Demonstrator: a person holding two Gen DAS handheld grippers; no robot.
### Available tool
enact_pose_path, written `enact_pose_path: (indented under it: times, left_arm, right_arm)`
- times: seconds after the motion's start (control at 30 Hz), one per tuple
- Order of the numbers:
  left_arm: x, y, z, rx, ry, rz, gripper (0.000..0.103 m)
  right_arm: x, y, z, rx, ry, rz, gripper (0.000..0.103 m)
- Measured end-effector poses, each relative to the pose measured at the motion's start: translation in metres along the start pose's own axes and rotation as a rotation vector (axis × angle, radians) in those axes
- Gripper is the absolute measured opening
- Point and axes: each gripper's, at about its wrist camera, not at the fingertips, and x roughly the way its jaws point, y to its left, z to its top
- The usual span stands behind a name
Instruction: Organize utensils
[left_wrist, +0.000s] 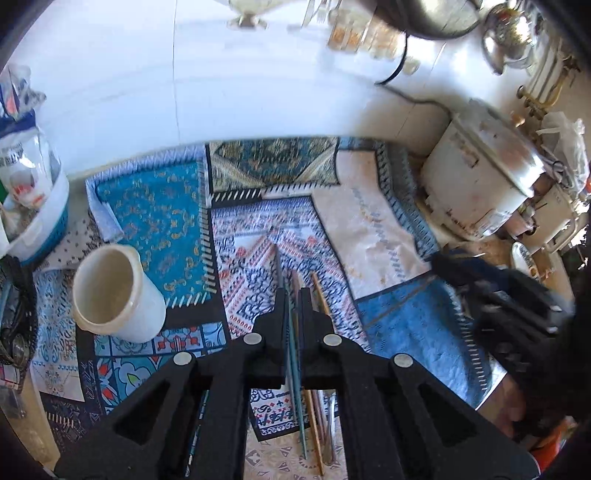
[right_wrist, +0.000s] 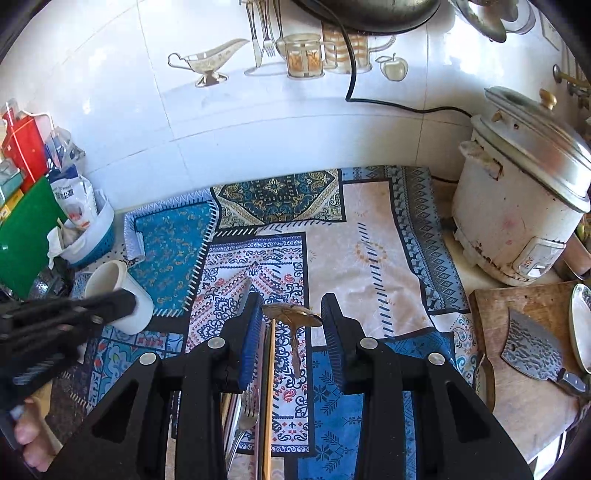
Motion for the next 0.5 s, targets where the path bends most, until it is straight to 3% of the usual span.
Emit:
enact_pose_path:
  times: [0.1, 0.27, 0.5]
  left_arm:
    - [0.034, 0.006, -0.001, -0.017, 0.083, -0.005, 0.02]
    - [0.09, 0.013, -0.009, -0.046, 0.212, 0.004, 0.02]
    - [0.101, -0.01, -0.036, -0.042, 0.282, -0.084, 0.021]
  right_arm:
    - [-0.009, -0.002, 0.001, 0.001, -0.011, -0.001, 0.03]
    - [-0.02, -0.008, 0.003, -0.002, -0.028, -0.011, 0.03]
    - [-0.022, -0.021, 0.002, 0.014, -0.017, -0.024, 0.03]
